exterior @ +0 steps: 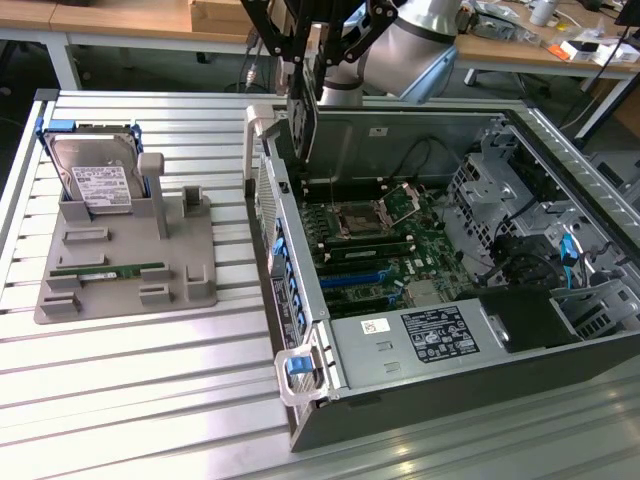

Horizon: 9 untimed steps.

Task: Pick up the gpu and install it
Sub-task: 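Pick up the gpu and move the gpu toward the slot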

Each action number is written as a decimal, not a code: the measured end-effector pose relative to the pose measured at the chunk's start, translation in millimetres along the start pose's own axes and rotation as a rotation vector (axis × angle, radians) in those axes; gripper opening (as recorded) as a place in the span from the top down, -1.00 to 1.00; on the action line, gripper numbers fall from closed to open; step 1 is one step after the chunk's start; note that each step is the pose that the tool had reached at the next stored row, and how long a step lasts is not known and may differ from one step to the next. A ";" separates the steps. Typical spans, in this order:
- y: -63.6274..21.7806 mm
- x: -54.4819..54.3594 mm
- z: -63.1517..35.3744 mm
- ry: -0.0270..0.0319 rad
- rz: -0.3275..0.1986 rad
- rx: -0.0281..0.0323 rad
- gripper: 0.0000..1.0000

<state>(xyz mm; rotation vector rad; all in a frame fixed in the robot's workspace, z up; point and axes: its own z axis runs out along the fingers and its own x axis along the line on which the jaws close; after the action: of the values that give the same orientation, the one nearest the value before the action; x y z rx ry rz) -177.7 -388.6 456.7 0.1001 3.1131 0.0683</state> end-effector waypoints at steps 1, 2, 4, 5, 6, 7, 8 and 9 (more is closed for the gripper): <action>0.0 -0.7 0.0 0.0000 0.000 0.0000 0.48; 0.1 -1.4 0.0 0.0000 0.000 0.0000 0.48; 0.2 -3.0 0.1 -0.0001 0.000 -0.0001 0.48; 0.3 -4.9 0.2 -0.0001 0.000 0.0000 0.48; 0.4 -7.0 0.2 0.0000 0.000 0.0000 0.48; 0.5 -8.8 0.3 0.0000 0.000 0.0000 0.48; 0.7 -10.3 0.3 0.0000 0.000 0.0001 0.48; 0.8 -12.7 0.4 -0.0001 0.000 0.0000 0.48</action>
<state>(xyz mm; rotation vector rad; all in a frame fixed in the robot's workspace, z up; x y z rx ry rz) -165.0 -388.6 456.7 0.1001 3.1131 0.0683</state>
